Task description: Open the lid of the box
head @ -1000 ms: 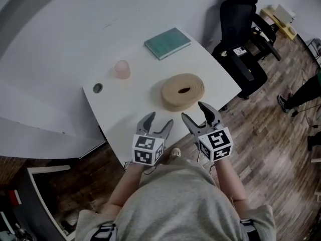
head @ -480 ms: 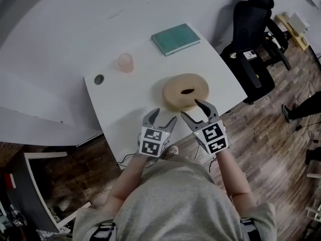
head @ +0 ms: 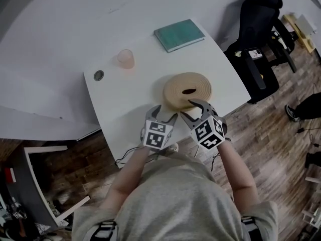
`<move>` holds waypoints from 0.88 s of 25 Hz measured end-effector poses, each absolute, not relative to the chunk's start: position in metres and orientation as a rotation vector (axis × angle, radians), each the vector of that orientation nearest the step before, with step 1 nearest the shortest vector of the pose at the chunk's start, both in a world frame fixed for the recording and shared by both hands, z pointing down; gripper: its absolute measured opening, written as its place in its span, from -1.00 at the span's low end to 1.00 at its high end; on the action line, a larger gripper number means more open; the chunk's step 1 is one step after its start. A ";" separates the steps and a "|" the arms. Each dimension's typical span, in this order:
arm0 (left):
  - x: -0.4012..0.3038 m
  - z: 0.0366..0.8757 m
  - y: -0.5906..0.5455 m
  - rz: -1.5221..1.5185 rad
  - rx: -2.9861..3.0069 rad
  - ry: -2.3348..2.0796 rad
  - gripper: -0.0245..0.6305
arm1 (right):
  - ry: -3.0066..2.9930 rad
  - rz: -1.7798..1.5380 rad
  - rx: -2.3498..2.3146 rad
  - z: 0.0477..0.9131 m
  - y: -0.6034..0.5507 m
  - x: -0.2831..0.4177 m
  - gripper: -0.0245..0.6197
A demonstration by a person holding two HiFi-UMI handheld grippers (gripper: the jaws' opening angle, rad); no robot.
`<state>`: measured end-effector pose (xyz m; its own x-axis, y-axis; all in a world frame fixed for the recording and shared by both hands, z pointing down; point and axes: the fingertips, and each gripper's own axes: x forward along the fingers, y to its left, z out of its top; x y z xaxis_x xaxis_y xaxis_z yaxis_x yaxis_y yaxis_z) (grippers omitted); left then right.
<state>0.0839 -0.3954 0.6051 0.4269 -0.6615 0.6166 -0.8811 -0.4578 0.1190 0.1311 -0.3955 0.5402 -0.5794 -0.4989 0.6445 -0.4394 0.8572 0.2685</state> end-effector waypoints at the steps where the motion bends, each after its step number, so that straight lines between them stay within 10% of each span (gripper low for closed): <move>1: 0.084 0.607 -0.397 0.700 2.255 -1.307 -0.05 | -2.259 -0.122 0.653 0.543 -0.396 0.130 -0.29; 22: 0.093 0.631 -0.423 0.737 2.227 -1.307 -0.05 | -2.077 -0.386 0.379 0.568 -0.397 0.130 -0.60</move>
<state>0.0929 -0.4232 0.6315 0.4077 -0.6449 0.6465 -0.8867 -0.4487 0.1117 0.1299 -0.3974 0.5679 -0.4958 -0.4148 0.7630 -0.1132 0.9019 0.4168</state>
